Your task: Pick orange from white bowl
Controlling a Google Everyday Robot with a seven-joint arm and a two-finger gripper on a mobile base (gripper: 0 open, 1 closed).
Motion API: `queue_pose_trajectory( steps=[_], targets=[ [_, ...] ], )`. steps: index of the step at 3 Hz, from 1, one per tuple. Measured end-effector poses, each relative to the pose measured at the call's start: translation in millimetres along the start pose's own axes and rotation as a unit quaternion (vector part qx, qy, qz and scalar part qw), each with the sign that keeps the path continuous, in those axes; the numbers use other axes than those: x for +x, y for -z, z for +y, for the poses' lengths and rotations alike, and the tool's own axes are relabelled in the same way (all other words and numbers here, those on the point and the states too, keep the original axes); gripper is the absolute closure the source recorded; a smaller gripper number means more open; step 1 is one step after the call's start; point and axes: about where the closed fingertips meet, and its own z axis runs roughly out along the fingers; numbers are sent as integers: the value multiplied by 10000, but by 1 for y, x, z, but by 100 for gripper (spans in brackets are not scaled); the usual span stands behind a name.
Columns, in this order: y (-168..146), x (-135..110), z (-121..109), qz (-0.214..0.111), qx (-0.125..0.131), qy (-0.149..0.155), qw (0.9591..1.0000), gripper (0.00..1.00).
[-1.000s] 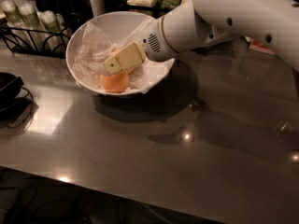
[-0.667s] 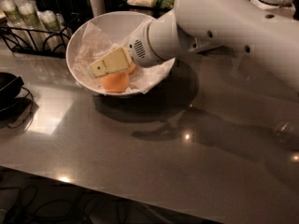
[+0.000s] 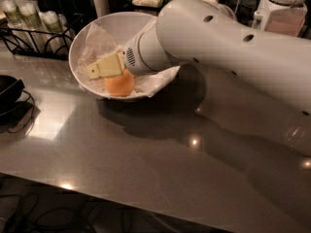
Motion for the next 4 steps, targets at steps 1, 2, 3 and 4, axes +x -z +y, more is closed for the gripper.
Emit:
queue_pose_trajectory(
  steps=[1, 2, 3, 4],
  targets=[
    [-2, -1, -4, -59, 356, -190, 9992, 0],
    [-1, -2, -5, -82, 391, -446, 9982, 0],
    [-1, -2, -5, -82, 389, -445, 9982, 0],
    [-1, -2, -5, -82, 389, -445, 9982, 19]
  ],
)
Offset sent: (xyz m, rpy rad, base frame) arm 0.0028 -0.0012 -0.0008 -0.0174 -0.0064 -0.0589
